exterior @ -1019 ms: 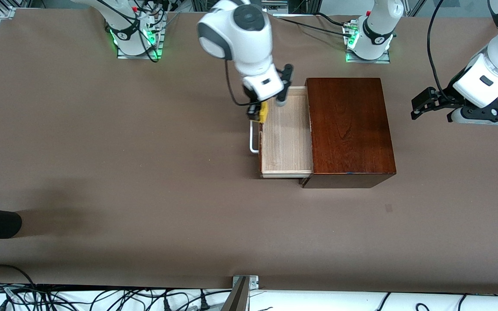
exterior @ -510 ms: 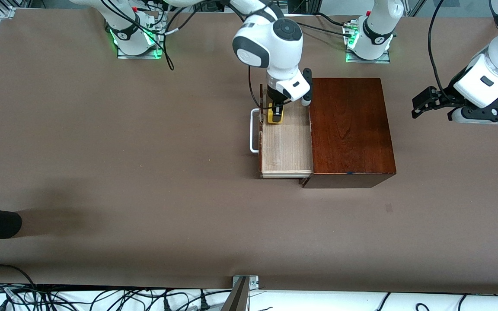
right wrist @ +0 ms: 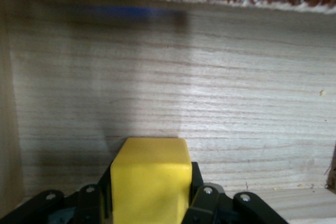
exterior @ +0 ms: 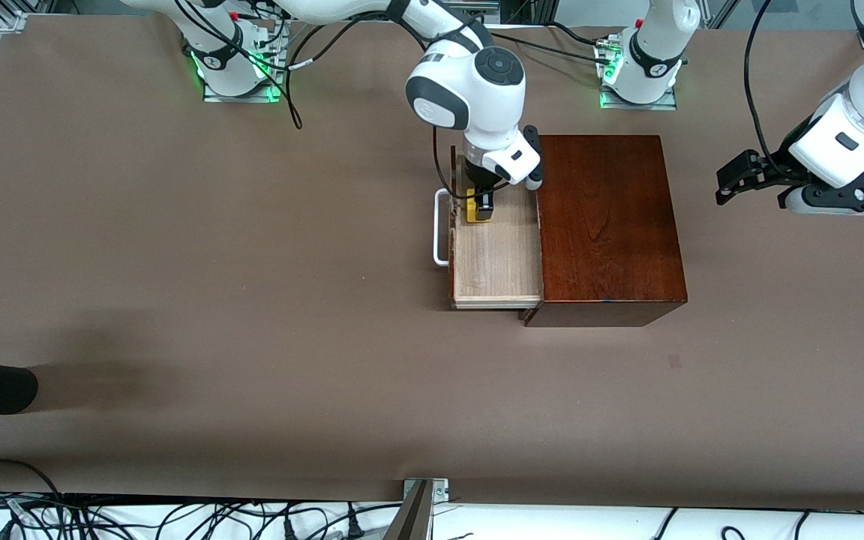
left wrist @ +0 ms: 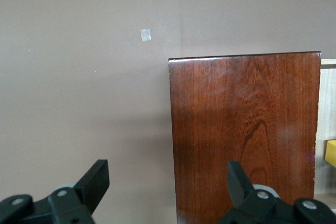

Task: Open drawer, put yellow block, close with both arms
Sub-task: 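Lower the yellow cube into the drawer and open the right gripper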

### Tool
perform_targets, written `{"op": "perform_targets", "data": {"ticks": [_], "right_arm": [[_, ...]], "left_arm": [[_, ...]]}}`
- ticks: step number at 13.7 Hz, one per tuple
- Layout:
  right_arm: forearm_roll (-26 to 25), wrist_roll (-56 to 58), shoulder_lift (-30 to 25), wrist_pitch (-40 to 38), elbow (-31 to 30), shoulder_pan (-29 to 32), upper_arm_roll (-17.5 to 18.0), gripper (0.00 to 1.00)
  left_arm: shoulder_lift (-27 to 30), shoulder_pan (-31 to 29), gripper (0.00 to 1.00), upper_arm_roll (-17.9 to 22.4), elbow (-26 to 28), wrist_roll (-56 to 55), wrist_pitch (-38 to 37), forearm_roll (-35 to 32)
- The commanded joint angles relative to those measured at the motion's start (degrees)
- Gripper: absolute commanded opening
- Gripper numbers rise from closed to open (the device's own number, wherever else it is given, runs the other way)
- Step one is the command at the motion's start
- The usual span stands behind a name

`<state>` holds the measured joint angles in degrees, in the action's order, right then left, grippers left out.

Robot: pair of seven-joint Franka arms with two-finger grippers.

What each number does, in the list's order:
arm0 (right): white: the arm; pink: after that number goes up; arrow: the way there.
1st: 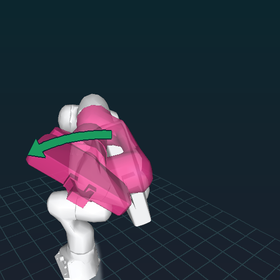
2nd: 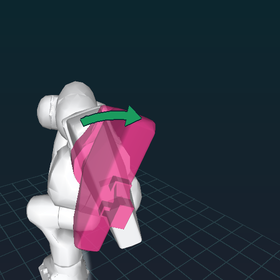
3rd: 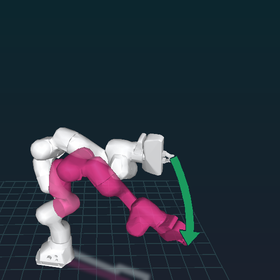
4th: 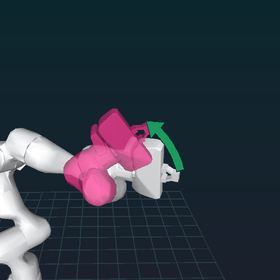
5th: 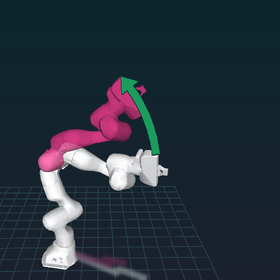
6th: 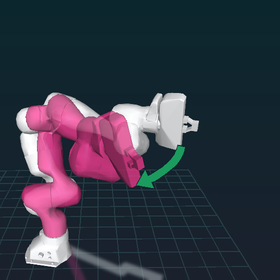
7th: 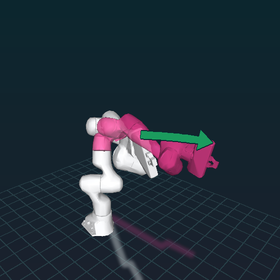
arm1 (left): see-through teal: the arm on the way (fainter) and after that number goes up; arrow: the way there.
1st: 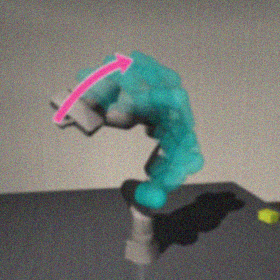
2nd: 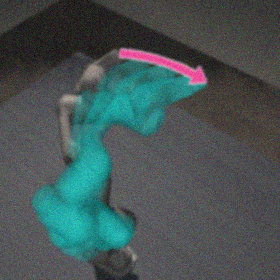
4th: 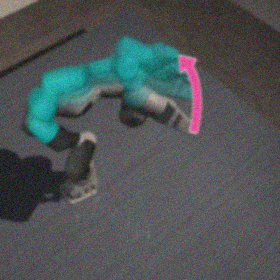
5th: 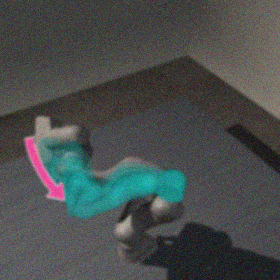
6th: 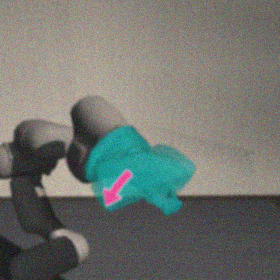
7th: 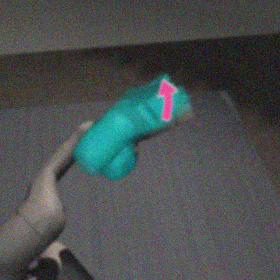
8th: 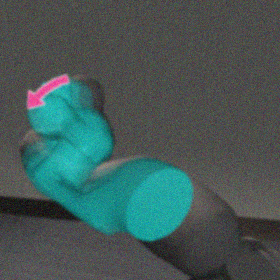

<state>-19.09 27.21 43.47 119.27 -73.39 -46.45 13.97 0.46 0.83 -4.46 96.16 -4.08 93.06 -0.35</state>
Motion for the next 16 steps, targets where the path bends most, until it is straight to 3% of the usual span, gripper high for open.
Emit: {"op": "perform_targets", "data": {"ticks": [1,5,6,7,11,13,16], "right_arm": [[-1.1,2.0,1.0,0.0,1.6,0.5,0.2,0.0],[-0.9,4.7,1.1,0.3,1.4,2.0,0.2,0.0],[-0.6,3.9,1.1,0.3,1.4,2.0,0.2,0.77],[-0.6,3.6,1.1,0.4,1.5,2.0,0.2,1.0],[-1.0,3.4,-1.4,-0.6,2.4,2.0,-0.3,1.0],[-0.4,3.2,-4.2,-0.8,4.0,2.4,-2.5,1.0],[5.6,3.2,-8.7,-4.3,8.2,9.5,-2.6,1.0]], "left_arm": [[0.8,0.0,1.0,-0.4,-0.2,1.0,-1.0,0.2],[0.7,0.0,1.0,-0.4,-0.4,1.1,-1.0,0.2],[0.7,0.1,1.0,-0.5,-0.5,1.0,-1.0,0.1],[0.7,0.2,1.0,-0.6,-0.5,1.1,-1.8,-0.3],[0.8,0.3,1.0,-0.5,-1.4,1.4,-3.2,-0.7],[0.6,0.5,1.0,-0.4,-2.1,4.2,-3.8,-0.6],[0.4,0.1,1.0,-0.3,-2.2,8.7,-4.7,-0.4]]}}
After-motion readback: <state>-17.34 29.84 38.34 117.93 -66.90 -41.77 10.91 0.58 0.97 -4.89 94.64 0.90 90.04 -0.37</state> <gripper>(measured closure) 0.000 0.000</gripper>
